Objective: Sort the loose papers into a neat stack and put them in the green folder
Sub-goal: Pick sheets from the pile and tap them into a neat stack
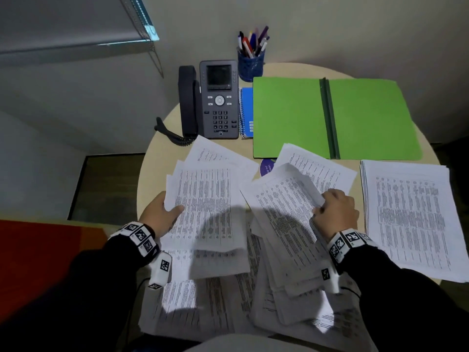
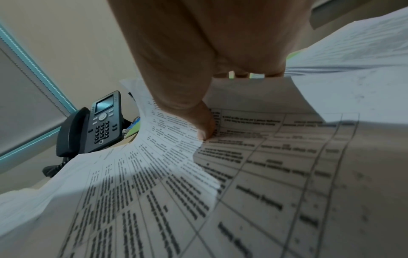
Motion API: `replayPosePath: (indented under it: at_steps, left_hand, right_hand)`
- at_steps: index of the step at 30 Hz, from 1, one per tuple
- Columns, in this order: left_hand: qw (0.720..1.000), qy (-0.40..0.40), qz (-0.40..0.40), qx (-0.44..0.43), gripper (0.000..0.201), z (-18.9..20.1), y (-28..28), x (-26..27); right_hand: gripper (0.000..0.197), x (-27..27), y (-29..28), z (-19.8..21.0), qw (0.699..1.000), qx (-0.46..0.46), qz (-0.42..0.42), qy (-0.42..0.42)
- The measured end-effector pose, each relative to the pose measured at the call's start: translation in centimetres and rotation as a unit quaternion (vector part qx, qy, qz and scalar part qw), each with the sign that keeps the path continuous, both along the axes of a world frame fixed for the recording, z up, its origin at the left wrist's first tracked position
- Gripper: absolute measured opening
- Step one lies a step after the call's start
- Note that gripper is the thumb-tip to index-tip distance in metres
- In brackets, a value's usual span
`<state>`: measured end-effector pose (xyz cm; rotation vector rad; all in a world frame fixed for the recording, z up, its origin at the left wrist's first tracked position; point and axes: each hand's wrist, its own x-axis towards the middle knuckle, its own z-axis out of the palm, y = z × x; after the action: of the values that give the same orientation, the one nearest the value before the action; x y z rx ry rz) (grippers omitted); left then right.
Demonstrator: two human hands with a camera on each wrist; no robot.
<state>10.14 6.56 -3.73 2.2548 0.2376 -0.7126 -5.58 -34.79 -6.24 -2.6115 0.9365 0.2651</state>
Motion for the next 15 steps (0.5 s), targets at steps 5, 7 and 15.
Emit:
replayPosePath:
  at_steps: [5, 7, 15]
  left_hand:
    - [0.997, 0.054, 0.043, -0.026, 0.021, 0.0, 1.3, -1.8]
    - [0.997, 0.062, 0.021, -0.035, 0.028, 0.5, 1.0, -3.0]
    - [0.990, -0.035, -0.093, 0.098, 0.030, 1.7, -3.0, 1.2]
  right_hand:
    - [0.054, 0.3, 0.0, 0.7, 0.999, 0.013, -0.029, -0.016]
    - [0.065, 0.6, 0.1, 1.0, 0.994, 0.041, -0.095, -0.042]
    - [0.099, -0.3, -1.3, 2.8, 0.962, 0.171, -0.197, -0.075]
